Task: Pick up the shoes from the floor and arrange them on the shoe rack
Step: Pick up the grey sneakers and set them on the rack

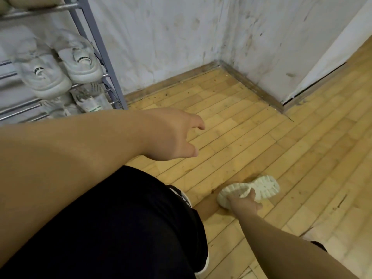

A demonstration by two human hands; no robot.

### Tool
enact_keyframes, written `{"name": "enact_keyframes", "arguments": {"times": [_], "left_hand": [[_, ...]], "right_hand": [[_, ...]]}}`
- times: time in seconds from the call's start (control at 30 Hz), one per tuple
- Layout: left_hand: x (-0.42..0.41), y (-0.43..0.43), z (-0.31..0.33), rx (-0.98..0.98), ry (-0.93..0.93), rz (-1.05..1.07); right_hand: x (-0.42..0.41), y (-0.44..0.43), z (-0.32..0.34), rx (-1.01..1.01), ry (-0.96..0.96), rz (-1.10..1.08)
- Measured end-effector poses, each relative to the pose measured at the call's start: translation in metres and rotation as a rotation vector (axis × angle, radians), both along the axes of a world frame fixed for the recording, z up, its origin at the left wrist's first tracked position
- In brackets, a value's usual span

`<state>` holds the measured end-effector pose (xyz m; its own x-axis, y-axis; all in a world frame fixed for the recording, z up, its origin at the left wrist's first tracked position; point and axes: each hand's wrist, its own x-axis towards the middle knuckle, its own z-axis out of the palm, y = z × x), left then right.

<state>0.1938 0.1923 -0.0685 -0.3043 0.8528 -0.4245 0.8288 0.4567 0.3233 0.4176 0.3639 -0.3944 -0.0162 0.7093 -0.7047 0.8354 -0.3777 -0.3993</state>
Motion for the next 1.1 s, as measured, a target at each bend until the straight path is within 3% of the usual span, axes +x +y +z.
{"name": "enact_keyframes", "arguments": {"times": [0.07,0.17,0.37,0.47,0.57,0.7,0.83,0.93,1.1], "left_hand": [[0.002,0.002,-0.001,0.006,-0.004,-0.015],[-0.001,0.0,-0.002,0.004,-0.012,-0.012],[-0.011,0.003,-0.006,0.016,-0.044,0.002],[-0.011,0.004,-0.006,0.012,-0.057,-0.009],[-0.01,0.003,-0.001,0.012,-0.029,-0.031],[0.0,0.008,0.01,-0.014,0.158,-0.114],[0.013,0.011,0.015,-0.095,0.351,-0.233],[0.017,0.006,0.012,-0.192,0.33,-0.288],[0.016,-0.012,0.004,-0.242,-0.055,-0.133]], "right_hand": [[-0.006,0.001,-0.001,-0.072,-0.029,-0.153],[-0.014,0.0,-0.008,-0.023,-0.036,-0.3],[-0.025,0.001,-0.008,0.106,0.017,-0.361],[-0.026,-0.002,0.026,0.209,0.166,-0.208],[-0.017,-0.006,0.081,0.381,0.332,0.182],[0.002,-0.013,0.146,0.911,0.337,0.693],[0.008,-0.02,0.189,1.46,0.641,0.925],[0.008,-0.024,0.209,1.538,0.781,1.039],[0.015,-0.02,0.228,1.392,0.797,1.107]]}}
